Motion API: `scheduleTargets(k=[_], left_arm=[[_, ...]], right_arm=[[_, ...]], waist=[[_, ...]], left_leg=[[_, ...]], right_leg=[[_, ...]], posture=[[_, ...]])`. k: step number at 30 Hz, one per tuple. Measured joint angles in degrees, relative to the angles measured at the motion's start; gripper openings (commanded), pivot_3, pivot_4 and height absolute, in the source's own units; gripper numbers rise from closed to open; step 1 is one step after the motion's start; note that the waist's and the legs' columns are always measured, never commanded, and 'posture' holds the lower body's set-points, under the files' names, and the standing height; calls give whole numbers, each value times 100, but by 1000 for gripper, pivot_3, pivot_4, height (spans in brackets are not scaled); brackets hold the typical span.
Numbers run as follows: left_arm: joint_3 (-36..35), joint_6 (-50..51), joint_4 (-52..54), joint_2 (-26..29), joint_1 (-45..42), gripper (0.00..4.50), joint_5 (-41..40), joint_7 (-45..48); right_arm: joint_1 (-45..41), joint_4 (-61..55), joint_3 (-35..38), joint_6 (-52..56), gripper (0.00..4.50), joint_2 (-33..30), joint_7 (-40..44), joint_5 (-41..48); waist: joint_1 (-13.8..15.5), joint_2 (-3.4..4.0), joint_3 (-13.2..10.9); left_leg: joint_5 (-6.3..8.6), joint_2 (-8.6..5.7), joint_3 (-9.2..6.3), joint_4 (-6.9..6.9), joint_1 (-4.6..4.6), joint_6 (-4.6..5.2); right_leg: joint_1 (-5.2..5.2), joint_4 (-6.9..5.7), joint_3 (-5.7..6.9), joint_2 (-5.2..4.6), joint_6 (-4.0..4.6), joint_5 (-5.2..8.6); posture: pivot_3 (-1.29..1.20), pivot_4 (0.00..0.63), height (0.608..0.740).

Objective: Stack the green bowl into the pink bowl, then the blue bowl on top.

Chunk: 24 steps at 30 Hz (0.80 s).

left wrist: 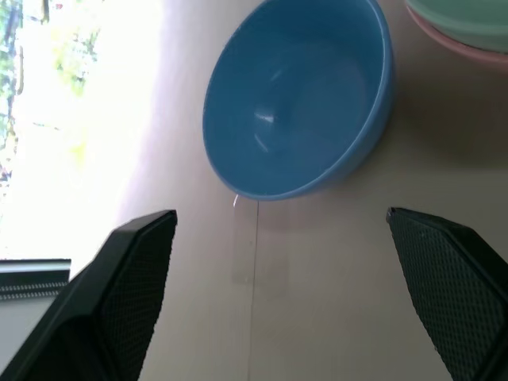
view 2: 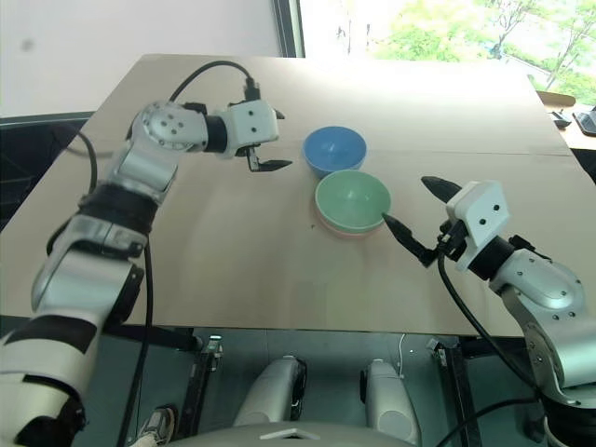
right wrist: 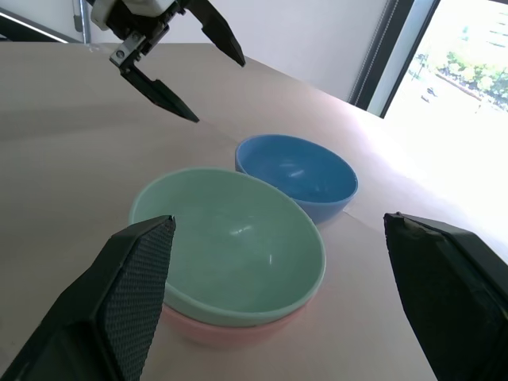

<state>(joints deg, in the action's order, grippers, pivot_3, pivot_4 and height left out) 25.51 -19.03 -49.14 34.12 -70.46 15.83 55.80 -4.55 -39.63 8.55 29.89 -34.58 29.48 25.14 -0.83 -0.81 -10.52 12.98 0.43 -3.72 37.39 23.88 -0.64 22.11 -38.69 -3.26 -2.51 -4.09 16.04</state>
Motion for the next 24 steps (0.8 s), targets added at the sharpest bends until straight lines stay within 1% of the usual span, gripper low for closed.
scheduleTargets(k=[3,4,6,11,16,19,21,22,23,24], left_arm=[[259,-562,-768,-249,-262,4500,436,-197],[363,-753,-1086,-424,-415,4500,624,-347],[457,-979,-1390,-645,-589,4500,855,-557],[776,-1367,-1877,-992,-905,4500,1474,-1235],[878,-1460,-2132,-1083,-962,4500,1782,-1408],[903,-1525,-2237,-1079,-961,3702,1932,-1423],[899,-1575,-2263,-1078,-960,2872,1955,-1352],[885,-1627,-2267,-1081,-959,2528,1956,-1291],[876,-1652,-2267,-1088,-958,2057,1947,-1221],[865,-1668,-2267,-1091,-956,1809,1929,-1151]], right_arm=[[-69,-13,-150,64,4423,75,-134,-64],[-91,-14,-194,84,4423,120,-188,-102],[-140,-23,-276,102,4423,169,-258,-154],[-204,30,-387,91,4423,258,-348,-303],[-295,88,-594,91,4423,376,-380,-467],[-326,97,-609,90,4500,395,-383,-528],[-376,119,-685,90,4500,454,-399,-586],[-398,140,-727,90,4500,461,-398,-604],[-408,158,-757,89,4500,462,-393,-616],[-411,163,-763,89,4500,464,-383,-621]], waist=[[0,-5,-3],[11,-6,-3],[12,-6,-4],[-22,-6,-3],[-60,-6,-3],[-60,-6,-4],[-62,-6,-3],[-62,-6,-3],[-59,-6,-3],[-58,-6,-3]], left_leg=[[0,0,-3,0,14,0],[0,-1,-6,2,21,0],[0,-2,-6,5,32,0],[-1,-2,-7,7,60,0],[-1,-2,-6,6,63,0],[-1,-3,-8,7,67,0],[-1,-3,-9,7,67,0],[-1,-3,-10,7,68,0],[-1,-3,-10,7,68,0],[-1,-3,-10,8,68,0]], right_leg=[[13,-2,3,0,0,0],[17,-3,6,0,0,0],[25,-3,6,-1,0,0],[63,-16,5,-2,0,-1],[66,-16,5,-2,0,0],[66,-15,7,-2,0,0],[67,-15,8,-2,0,-1],[67,-15,9,-2,0,-1],[67,-15,10,-2,0,-1],[67,-15,10,-2,0,-1]], posture=[[0,150,740],[0,150,740],[0,150,740],[0,150,740],[0,150,740],[0,150,740],[0,150,740],[0,150,740],[0,150,740],[0,150,740]])
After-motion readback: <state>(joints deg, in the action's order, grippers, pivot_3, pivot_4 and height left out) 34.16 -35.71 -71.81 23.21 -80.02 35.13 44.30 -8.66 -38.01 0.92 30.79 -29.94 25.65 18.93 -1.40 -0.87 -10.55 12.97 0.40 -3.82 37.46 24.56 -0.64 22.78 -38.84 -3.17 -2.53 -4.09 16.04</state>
